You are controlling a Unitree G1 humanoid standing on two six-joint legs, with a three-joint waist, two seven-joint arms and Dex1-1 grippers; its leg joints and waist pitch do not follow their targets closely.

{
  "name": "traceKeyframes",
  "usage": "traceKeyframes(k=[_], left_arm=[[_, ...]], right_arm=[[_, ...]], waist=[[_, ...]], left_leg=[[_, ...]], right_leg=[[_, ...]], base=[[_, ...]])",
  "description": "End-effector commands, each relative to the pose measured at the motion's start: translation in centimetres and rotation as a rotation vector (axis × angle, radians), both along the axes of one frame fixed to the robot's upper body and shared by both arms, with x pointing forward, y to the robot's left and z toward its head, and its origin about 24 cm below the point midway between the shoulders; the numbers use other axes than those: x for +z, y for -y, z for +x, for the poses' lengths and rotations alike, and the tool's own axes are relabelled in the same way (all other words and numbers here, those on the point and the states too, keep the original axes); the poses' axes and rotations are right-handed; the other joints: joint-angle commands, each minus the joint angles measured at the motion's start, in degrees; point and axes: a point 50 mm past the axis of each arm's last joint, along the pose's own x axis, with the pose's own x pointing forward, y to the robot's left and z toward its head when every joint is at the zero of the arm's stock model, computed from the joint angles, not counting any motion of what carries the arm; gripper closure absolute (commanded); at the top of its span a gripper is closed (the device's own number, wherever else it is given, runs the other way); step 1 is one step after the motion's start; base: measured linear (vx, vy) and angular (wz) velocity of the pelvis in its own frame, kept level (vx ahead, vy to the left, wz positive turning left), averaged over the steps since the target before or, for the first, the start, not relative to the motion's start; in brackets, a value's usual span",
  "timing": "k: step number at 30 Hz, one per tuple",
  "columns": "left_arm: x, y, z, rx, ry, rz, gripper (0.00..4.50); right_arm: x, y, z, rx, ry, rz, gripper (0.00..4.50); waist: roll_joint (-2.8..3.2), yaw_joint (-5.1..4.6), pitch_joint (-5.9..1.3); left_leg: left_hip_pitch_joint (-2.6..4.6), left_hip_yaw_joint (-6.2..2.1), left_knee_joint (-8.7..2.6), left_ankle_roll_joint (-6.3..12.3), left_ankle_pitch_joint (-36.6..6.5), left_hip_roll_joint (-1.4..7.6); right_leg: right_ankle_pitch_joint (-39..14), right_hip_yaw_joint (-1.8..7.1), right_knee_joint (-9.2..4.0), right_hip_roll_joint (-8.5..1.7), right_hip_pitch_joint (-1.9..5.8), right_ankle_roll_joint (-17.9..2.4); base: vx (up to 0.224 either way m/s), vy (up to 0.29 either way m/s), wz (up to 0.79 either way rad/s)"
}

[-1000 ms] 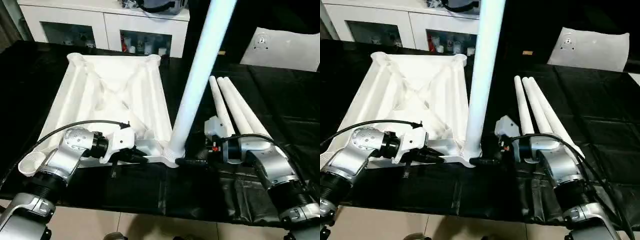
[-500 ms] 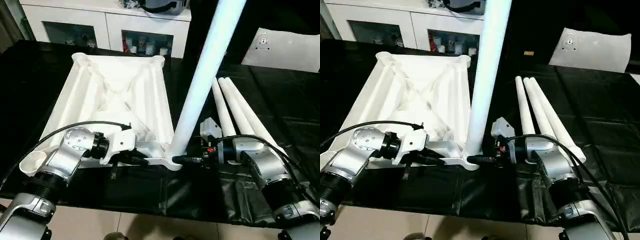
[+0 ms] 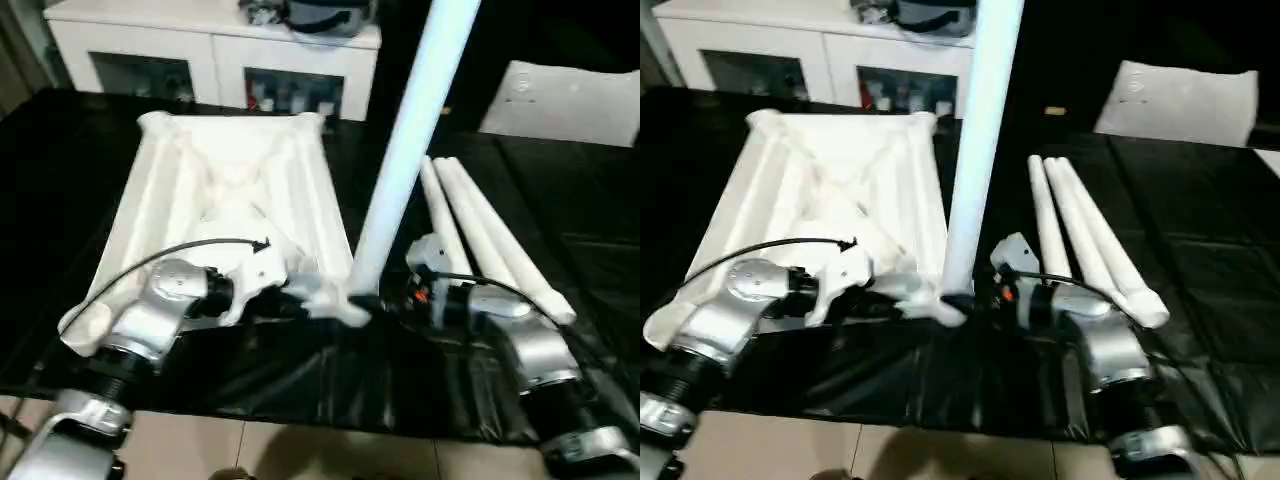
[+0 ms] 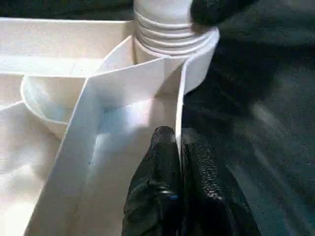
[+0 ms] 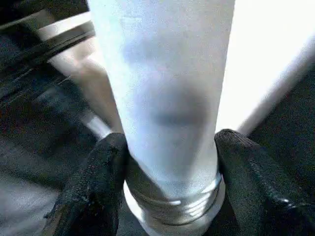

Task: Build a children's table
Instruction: Rotate leg to tighten

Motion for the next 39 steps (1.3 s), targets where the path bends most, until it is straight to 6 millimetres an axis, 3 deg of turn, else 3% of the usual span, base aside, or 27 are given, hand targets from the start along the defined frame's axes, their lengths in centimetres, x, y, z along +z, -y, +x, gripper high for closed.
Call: traceKeyframes(k=[1, 3, 4, 6, 7, 9, 10, 12, 13, 16, 19, 23, 27, 30, 34, 36, 39], left_arm=[[2.9, 3.4, 1.4, 0.14, 0.11, -0.161, 4.5], [3.3, 4.1, 1.6, 0.181, 0.121, -0.173, 4.5], [3.6, 4.9, 1.7, 0.217, 0.141, -0.182, 4.5], [3.9, 5.8, 1.8, 0.245, 0.145, -0.201, 4.5], [4.1, 6.4, 1.8, 0.255, 0.16, -0.201, 4.5], [4.3, 6.8, 1.7, 0.245, 0.174, -0.199, 4.5], [4.4, 7.1, 1.7, 0.234, 0.189, -0.192, 4.5], [4.4, 7.1, 1.5, 0.231, 0.19, -0.184, 4.5], [4.3, 7.1, 1.5, 0.228, 0.189, -0.177, 4.5], [3.7, 6.3, 1.2, 0.196, 0.193, -0.136, 4.5], [3.1, 5.5, 1.1, 0.18, 0.193, -0.103, 4.5], [2.3, 3.9, 0.9, 0.134, 0.18, -0.074, 4.5], [1.2, 1.6, 0.5, 0.024, 0.174, -0.004, 4.5], [1.0, 1.1, 0.4, -0.012, 0.171, 0.022, 4.5], [0.7, 0.0, -0.3, -0.158, 0.136, 0.042, 4.5], [0.7, -0.1, -0.3, -0.178, 0.13, 0.042, 4.5], [0.5, -1.0, -1.0, -0.307, 0.09, 0.069, 4.5]], right_arm=[[-2.0, -4.5, -0.8, -0.007, -0.131, 0.002, 2.0], [-2.0, -5.3, -0.2, -0.103, -0.156, 0.005, 2.0], [-1.9, -6.0, 0.4, -0.195, -0.182, 0.011, 2.0], [-1.7, -6.7, 0.8, -0.249, -0.187, 0.014, 2.0], [-1.4, -7.3, 1.0, -0.282, -0.182, 0.015, 2.0], [-1.2, -7.6, 1.1, -0.308, -0.173, 0.026, 2.0], [-1.0, -7.7, 1.2, -0.321, -0.151, 0.026, 2.0], [-0.8, -7.6, 1.3, -0.332, -0.135, 0.024, 2.0], [-0.7, -7.4, 1.3, -0.339, -0.127, 0.03, 1.51], [-0.6, -5.9, 1.4, -0.373, -0.107, 0.044, 1.3], [-0.4, -4.6, 1.4, -0.374, -0.063, 0.042, 1.03], [0.3, -2.2, 1.2, -0.343, 0.05, 0.017, 0.66], [1.6, 1.5, 0.5, -0.182, 0.14, -0.025, 0.3], [1.9, 2.3, 0.2, -0.114, 0.156, -0.041, 0.02], [3.0, 4.5, -0.3, 0.033, 0.168, -0.041, 0.02], [3.1, 4.6, -0.3, 0.054, 0.167, -0.044, 0.02], [3.3, 4.9, -1.0, 0.255, 0.132, -0.081, 0.02]], waist=[[-0.26, -0.73, -2.51], [0.0, -1.42, -2.44], [-0.31, -1.61, -2.44], [0.03, -2.05, -2.7], [-0.26, -2.03, -2.98], [-0.02, -1.9, -3.1], [0.01, -1.93, -3.27], [0.12, -1.75, -3.51], [0.19, -1.42, -3.74], [0.2, -0.97, -3.95], [0.23, -0.98, -3.79], [0.26, -1.04, -3.25], [0.19, -0.98, -3.28], [0.06, -1.0, -3.36], [-0.11, -0.86, -3.65], [-0.12, -0.82, -3.78], [-0.3, -0.57, -3.85]], left_leg=[[-0.02, -1.01, -4.38, -0.18, -16.03, 0.96], [-0.1, -0.96, -4.24, 0.99, -15.32, 0.68], [-0.09, -0.93, -4.19, 1.23, -15.33, 0.65], [-0.42, -1.16, -4.32, 0.96, -14.74, 0.64], [-0.27, -0.93, -4.39, 1.62, -13.95, 0.94], [-0.38, -0.91, -4.53, 2.02, -12.51, 1.08], [-0.92, -0.9, -4.6, 2.37, -10.73, 1.21], [-0.97, -0.67, -4.4, 2.85, -8.47, 1.35], [-1.2, -0.5, -4.19, 3.59, -5.31, 1.32], [-1.43, -0.34, -4.0, 5.47, -0.79, 1.18], [-1.54, -0.38, -4.11, 5.88, -1.83, 1.16], [-1.31, -0.43, -4.47, 4.05, -7.18, 1.35], [-1.34, -0.5, -4.38, 4.14, -8.08, 1.28], [-1.4, -0.41, -4.26, 4.56, -7.01, 1.29], [-1.46, -0.43, -4.06, 6.01, -5.67, 1.42], [-1.35, -0.32, -3.95, 6.33, -5.06, 1.48], [-1.37, -0.32, -3.94, 6.53, -5.78, 1.57]], right_leg=[[-36.69, 2.06, -6.85, -4.6, 1.86, -3.35], [-37.03, 2.12, -7.32, -4.36, 1.48, -2.52], [-37.15, 2.12, -7.39, -4.31, 1.33, -2.47], [-35.42, 1.93, -7.09, -4.28, 1.56, -2.86], [-30.67, 2.3, -6.75, -4.04, 1.4, -3.47], [-26.73, 2.64, -6.19, -4.1, 1.47, -4.72], [-22.72, 2.81, -5.62, -4.14, 1.88, -5.84], [-17.18, 2.96, -5.02, -4.05, 1.93, -7.63], [-10.97, 3.16, -4.22, -4.12, 2.35, -9.55], [-2.49, 3.28, -3.29, -4.06, 2.84, -11.78], [-3.57, 3.2, -3.55, -4.26, 3.09, -11.99], [-13.3, 3.22, -4.65, -4.27, 2.78, -9.55], [-15.78, 3.21, -5.07, -4.13, 2.76, -8.1], [-14.53, 3.25, -4.71, -4.15, 2.81, -8.59], [-12.42, 3.24, -4.39, -4.29, 2.93, -9.97], [-10.57, 3.23, -4.14, -4.25, 2.83, -11.15], [-10.71, 3.17, -4.08, -4.31, 3.01, -11.85]], base=[[0.0, 0.0, 0.0], [0.0, 0.0, 0.0], [0.0, 0.0, 0.0], [0.0, 0.0, 0.0], [0.0, 0.0, 0.0], [0.0, 0.0, 0.0], [0.0, 0.0, 0.0], [0.0, 0.0, 0.0], [0.063, 0.003, 0.05], [0.063, -0.007, 0.03], [0.0, 0.0, 0.0], [0.0, 0.0, 0.0], [0.0, 0.0, 0.0], [0.0, 0.0, 0.0], [0.0, 0.0, 0.0], [0.0, 0.0, 0.0], [0.0, 0.0, 0.0]])
